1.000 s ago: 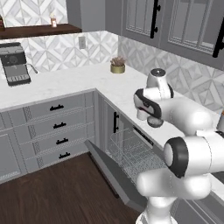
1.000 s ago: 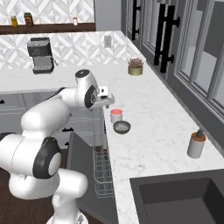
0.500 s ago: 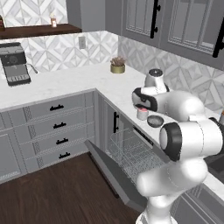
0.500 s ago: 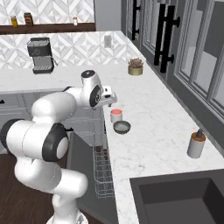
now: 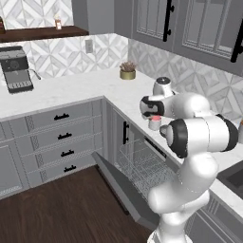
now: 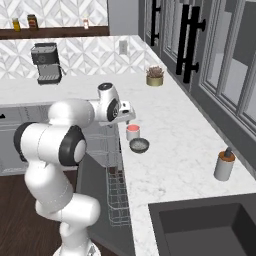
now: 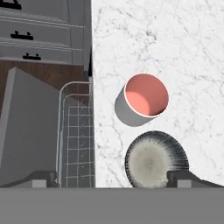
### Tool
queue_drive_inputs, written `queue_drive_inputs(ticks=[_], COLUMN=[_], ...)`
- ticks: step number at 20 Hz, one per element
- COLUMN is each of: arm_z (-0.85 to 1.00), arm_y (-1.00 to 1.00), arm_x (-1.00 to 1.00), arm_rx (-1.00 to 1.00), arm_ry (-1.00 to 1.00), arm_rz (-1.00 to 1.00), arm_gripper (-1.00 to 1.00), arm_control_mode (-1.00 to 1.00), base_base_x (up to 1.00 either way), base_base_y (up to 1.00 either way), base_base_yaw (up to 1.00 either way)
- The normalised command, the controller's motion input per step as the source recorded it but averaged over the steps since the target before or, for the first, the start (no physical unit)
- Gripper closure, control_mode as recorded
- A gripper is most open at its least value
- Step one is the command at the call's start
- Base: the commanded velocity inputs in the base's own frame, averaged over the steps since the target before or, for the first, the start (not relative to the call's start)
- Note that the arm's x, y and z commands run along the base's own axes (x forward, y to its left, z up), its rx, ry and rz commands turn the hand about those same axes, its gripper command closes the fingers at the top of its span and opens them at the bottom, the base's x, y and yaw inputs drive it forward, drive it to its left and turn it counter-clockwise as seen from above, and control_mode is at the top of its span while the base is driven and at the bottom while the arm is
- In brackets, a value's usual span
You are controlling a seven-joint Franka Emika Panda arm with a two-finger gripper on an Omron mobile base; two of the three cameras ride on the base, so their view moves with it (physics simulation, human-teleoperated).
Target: Pick up the cup and bowl from the counter, place them in the dishwasher, and close the dishwasher door.
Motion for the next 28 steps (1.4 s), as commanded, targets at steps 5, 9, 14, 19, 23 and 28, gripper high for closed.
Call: queue_drive_inputs(ticks=[5,9,14,19,23,28], arm_z=[-0.25,-0.26,-0.27,-0.18,-0.12,-0.25], arm_y=[-0.03,-0.06,-0.2,-0.01,0.0,0.0], arm_x=[0.26,0.29,0.33,0.34,0.4,0.1], arm_rx=[0.0,0.0,0.0,0.0,0.0,0.0], arm_ry=[0.0,0.04,0.02,0.0,0.0,0.01], arm_rz=[0.0,0.0,0.0,0.0,0.0,0.0], arm_gripper=[-1.0,-1.0,-1.0,-1.0,-1.0,-1.0], arm_control_mode=[-1.0,-1.0,-1.0,-1.0,-1.0,-1.0], base_base_x=[0.0,0.0,0.0,0.0,0.0,0.0], base_base_y=[0.0,0.0,0.0,0.0,0.0,0.0], base_base_yaw=[0.0,0.0,0.0,0.0,0.0,0.0])
